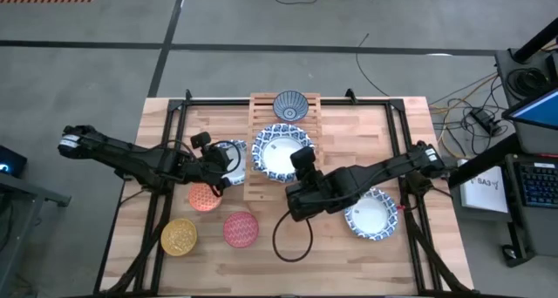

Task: Place and stack bowls onto a shelf
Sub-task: Stack the top right white patterned bowl on top of the white patterned bowl on the shelf, then stack the orange bowl on top of the blue bowl on the shelf

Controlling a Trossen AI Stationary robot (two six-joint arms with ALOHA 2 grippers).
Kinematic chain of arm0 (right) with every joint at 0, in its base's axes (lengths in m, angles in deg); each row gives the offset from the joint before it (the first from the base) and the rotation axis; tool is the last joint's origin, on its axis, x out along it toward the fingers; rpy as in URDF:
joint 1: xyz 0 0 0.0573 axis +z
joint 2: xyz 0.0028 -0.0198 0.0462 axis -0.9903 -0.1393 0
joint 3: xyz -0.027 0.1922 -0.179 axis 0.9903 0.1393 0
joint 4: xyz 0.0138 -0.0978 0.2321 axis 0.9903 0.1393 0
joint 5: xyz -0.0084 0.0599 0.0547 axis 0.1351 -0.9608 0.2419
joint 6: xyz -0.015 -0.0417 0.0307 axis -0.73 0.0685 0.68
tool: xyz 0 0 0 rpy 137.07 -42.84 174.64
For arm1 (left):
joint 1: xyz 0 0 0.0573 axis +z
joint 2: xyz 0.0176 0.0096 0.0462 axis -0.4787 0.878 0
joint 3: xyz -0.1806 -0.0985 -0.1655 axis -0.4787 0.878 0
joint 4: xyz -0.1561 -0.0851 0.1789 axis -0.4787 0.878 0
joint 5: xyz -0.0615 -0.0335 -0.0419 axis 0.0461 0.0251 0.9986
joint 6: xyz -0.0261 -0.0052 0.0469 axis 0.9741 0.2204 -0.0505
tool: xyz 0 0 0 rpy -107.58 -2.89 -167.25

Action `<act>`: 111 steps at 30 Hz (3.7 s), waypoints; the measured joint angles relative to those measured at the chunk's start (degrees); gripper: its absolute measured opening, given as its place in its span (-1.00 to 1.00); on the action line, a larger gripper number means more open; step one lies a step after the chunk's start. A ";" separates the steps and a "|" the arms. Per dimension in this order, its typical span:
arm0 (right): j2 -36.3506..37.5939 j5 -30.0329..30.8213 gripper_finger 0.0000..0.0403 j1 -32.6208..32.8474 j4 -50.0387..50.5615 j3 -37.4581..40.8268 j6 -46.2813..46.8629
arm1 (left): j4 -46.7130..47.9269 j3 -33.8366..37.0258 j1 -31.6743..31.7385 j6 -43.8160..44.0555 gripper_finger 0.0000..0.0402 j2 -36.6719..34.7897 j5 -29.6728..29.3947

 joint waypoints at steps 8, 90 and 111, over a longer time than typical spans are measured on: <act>0.11 0.02 -0.94 -0.02 -0.26 0.07 1.89 | -0.02 0.00 0.02 0.00 -0.25 0.00 0.00; 30.98 -1.40 -0.72 8.66 -51.93 52.52 22.71 | 30.77 -0.45 0.94 42.17 -0.25 7.33 28.53; 30.91 -1.51 -0.72 8.66 -53.21 52.37 23.70 | 23.08 3.15 0.83 40.49 -0.32 17.59 31.59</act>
